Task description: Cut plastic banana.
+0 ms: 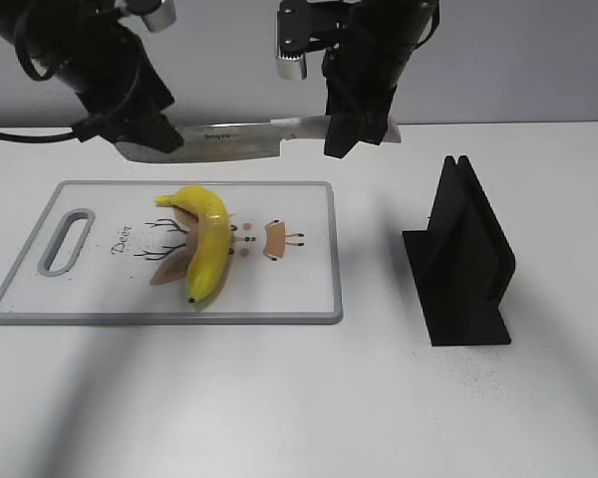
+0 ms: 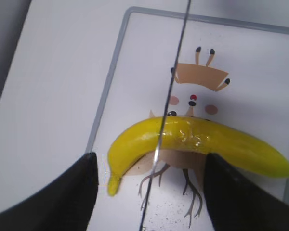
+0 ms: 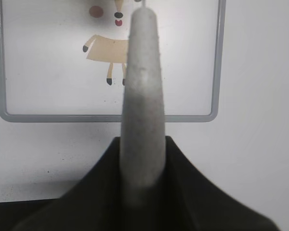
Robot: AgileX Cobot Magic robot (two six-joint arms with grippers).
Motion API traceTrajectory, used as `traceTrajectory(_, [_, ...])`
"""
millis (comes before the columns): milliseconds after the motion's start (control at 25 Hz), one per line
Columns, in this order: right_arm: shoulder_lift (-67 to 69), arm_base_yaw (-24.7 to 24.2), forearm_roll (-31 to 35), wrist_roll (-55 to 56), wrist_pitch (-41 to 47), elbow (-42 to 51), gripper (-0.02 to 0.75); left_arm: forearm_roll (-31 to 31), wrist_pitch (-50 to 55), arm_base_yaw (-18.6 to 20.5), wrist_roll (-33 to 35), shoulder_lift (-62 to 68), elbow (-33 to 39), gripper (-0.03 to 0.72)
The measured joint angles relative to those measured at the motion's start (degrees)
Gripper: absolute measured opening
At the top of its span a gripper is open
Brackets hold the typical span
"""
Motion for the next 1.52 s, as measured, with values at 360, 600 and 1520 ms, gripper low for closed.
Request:
traceTrajectory(360, [-3.5, 0.6, 0.1, 5.8, 0.1, 4.5, 0.158, 3.0, -1.1, 0.0, -15.5, -9.4, 0.0, 0.645])
traceTrajectory(600, [-9.6, 0.6, 0.1, 17.7, 0.1, 9.4, 0.158, 19.7, -0.7, 0.0, -48.8, -16.0, 0.0, 0.637])
traceTrajectory(1520, [-36.3, 0.6, -6.8, 74.7, 0.6, 18.4, 0.158, 32.9, 20.0, 2.2, -81.0, -26.8, 5.0, 0.587])
